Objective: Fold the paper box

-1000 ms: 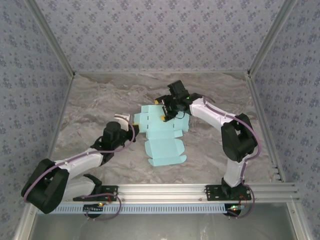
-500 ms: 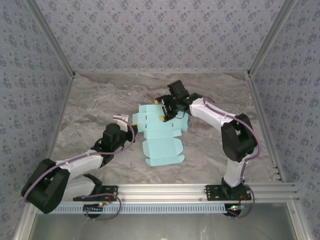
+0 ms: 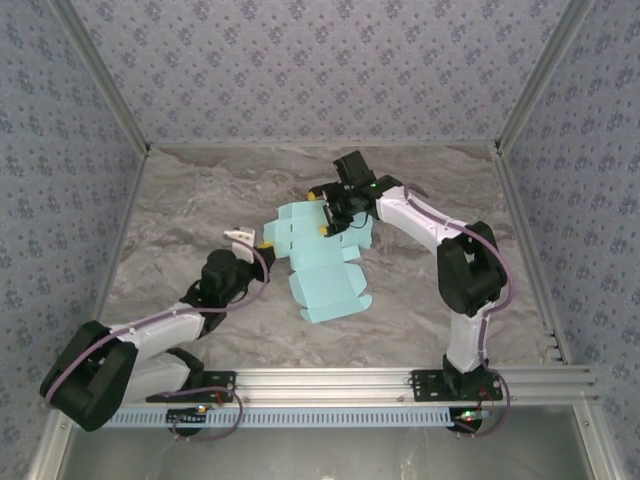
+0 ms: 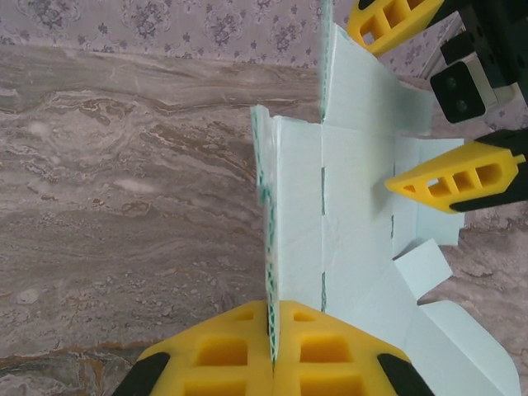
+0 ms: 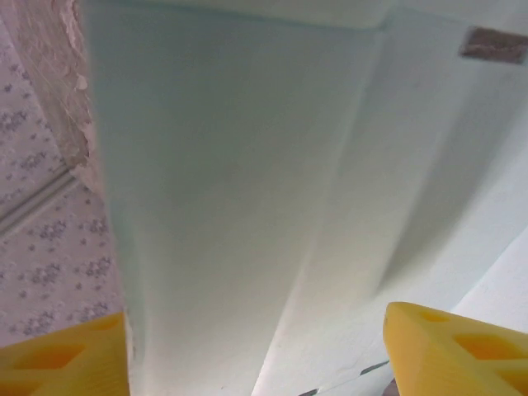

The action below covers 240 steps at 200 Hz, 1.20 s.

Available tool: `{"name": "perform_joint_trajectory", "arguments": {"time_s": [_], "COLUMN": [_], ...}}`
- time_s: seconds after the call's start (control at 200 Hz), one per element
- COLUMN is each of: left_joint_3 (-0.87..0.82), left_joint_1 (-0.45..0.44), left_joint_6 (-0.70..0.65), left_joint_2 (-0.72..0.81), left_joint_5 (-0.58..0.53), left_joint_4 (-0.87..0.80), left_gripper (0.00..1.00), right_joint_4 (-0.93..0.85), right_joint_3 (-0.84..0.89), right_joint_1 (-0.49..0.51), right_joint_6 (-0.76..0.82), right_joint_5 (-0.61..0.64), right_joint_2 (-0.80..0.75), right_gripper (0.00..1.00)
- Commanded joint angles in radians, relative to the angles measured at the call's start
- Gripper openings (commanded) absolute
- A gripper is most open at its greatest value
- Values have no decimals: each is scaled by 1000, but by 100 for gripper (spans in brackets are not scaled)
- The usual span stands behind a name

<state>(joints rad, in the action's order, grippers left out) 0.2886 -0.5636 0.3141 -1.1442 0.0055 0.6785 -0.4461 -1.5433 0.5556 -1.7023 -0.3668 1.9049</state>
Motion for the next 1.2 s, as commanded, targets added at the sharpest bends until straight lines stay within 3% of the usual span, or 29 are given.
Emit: {"name": "perform_joint_trajectory", "arguments": {"time_s": [0.0,0.135,0.225,0.29,0.44,0.665,0.884,1.044,1.194], "left_joint_3": [13,50,76,76,77,55,55,98,165], "left_joint_1": [-6,-7,-7,-7,-6,-5,17,38,45], "left_joint_6": [-15,-6,-8,0,17,13,13,49,67], "left_joint_2": [-7,-38,-63,-75,-77,24,72,8,-85], "left_joint_5": [-22,-37,-30,-32,-42,-30,-26,-1,40], "left_joint_4": [55,9,-16,-5,-22,-99,-198,-230,-237], "left_gripper": [0,0,14,18,45,71,83,83,82], "right_joint_4": [-62,-67,-65,-64,-24,111,386,581,653], "right_joint_3": [-31,-28,-24,-25,6,103,291,435,502], "right_joint_1": [-9,-4,-3,-3,-1,0,-2,-11,-17], "right_joint_6": [21,48,78,102,137,236,321,351,368], "right_joint_5": [12,44,74,86,105,109,96,68,50], "right_joint_2": [7,-13,-25,-30,-46,-72,-133,-166,-185], "right_gripper": [59,38,21,17,12,5,2,2,2]}}
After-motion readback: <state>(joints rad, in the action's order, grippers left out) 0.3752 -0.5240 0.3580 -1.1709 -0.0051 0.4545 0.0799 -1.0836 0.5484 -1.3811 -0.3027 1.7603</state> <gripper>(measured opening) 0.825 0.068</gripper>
